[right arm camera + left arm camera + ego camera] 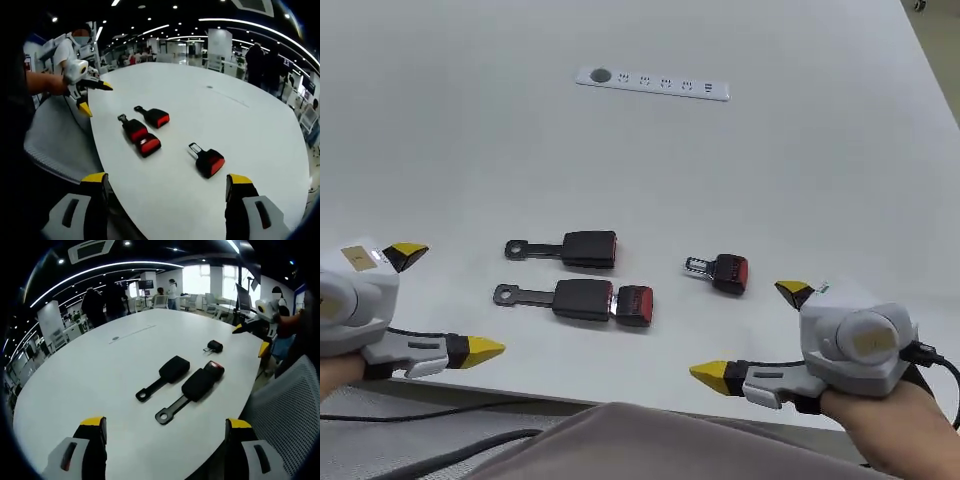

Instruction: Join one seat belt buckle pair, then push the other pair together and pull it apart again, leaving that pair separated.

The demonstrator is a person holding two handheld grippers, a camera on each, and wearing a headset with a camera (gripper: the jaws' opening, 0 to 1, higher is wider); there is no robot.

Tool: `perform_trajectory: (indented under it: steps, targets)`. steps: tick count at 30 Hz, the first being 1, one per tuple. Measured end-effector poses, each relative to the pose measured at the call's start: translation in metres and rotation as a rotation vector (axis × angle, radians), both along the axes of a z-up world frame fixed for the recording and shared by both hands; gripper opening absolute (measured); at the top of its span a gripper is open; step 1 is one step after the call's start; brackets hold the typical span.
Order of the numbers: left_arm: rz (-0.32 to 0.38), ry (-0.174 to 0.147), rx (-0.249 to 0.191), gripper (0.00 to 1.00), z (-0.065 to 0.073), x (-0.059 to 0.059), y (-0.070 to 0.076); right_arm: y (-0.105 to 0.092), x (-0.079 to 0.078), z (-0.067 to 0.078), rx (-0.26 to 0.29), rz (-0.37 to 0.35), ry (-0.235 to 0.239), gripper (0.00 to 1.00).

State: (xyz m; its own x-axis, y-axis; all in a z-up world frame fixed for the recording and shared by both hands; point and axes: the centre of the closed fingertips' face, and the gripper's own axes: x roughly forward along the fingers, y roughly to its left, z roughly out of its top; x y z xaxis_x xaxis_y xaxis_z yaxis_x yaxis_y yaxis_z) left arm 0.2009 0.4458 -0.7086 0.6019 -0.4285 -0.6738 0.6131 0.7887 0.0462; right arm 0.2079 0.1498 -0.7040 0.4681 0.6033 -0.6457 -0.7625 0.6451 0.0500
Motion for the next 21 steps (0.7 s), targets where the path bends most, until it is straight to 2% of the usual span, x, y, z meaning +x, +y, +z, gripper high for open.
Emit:
perform_trajectory:
  steps: [7,21]
  targets:
    - [0.006,0.0,-0.004,1.0,-0.001,0.002,0.002,0.0,0.001,0.0,0.004,-0.008,0.005,0.99]
    - [-0.01,-0.008,-0.004,1.0,0.0,0.004,-0.008,0.001,0.003,0.001,0.009,-0.03,0.008,0.99]
